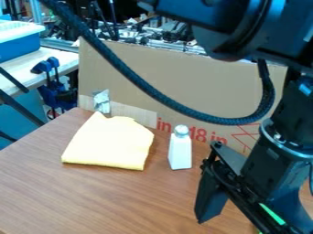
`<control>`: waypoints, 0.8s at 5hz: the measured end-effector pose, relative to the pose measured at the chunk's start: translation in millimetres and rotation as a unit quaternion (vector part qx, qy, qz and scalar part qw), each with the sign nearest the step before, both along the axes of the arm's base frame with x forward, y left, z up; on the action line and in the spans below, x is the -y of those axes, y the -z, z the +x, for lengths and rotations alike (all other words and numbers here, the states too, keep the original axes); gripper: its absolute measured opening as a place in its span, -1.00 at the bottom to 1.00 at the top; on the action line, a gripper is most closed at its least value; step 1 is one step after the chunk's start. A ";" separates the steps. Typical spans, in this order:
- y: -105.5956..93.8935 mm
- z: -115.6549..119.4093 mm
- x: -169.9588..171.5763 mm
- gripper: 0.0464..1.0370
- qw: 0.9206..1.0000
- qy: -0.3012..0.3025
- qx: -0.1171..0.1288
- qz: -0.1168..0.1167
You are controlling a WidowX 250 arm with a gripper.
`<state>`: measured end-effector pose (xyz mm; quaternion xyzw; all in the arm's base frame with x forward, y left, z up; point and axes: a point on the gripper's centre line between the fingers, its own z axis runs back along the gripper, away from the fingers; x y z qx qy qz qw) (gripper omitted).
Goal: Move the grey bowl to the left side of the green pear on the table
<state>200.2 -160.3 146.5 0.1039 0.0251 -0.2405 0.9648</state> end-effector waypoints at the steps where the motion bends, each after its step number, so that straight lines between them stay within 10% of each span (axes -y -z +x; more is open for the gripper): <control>1: 7.4 -0.9 -0.5 0.93 1.000 -0.001 -0.009 0.011; 4: 8.0 -4.9 71.1 0.93 0.992 -0.029 0.124 -0.025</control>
